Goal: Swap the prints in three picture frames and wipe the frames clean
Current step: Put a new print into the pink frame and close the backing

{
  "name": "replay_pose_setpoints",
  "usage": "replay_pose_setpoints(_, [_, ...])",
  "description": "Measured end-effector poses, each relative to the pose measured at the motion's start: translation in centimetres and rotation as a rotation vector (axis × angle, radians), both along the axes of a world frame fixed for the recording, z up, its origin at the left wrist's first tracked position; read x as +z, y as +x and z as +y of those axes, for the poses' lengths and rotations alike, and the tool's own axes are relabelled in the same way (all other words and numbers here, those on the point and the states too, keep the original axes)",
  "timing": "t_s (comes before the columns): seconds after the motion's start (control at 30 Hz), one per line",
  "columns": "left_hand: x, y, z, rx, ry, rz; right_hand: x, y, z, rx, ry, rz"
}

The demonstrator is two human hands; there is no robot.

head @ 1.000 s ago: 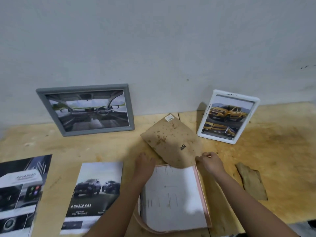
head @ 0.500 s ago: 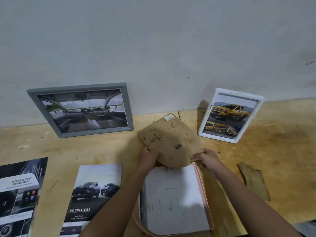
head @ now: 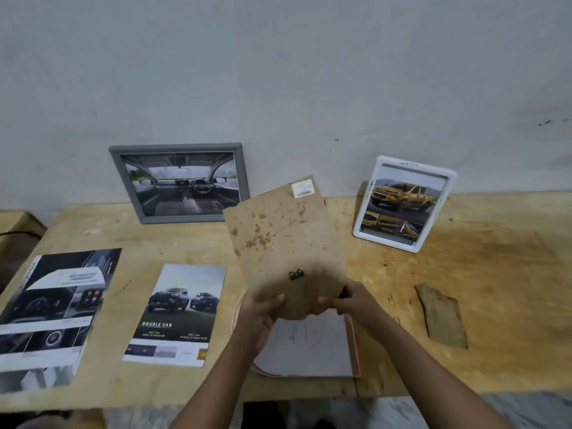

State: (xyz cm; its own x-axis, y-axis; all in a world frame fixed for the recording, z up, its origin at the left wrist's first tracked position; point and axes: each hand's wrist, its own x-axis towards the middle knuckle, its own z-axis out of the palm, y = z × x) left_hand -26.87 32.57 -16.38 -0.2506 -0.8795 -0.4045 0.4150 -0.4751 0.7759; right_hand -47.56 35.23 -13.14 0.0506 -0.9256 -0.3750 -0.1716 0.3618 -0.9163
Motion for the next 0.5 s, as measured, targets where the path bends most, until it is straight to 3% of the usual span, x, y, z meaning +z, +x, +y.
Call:
replay_pose_setpoints(0.07, [0.7, 1.0, 0.8, -0.046, -0.004, -0.046, 0.4, -1.0, 0.5, -0.103, 0.014, -0.046])
replay_pose_setpoints(0.23, [3.0, 2.6, 1.6, -0.16, 0.015, -0.145, 1.9, -4.5, 1.7, -0.479, 0.034, -0.574])
replay_pose_setpoints(0.3, [3.2, 2.8, 1.6, -0.066, 0.046, -0.216, 2.1, -5.2, 2.6, -0.464, 0.1, -0.546])
replay_pose_setpoints(0.4, [2.2, 2.8, 1.4, 0.149, 0.175, -0.29, 0.6, -5.4, 4.0, -0.352, 0.215, -0.305])
replay_pose_setpoints(0.5, [0.9, 2.6, 2.1, 0.139, 0.37, -0.429, -1.2, -5.5, 5.4, -0.411, 0.301, -0.376])
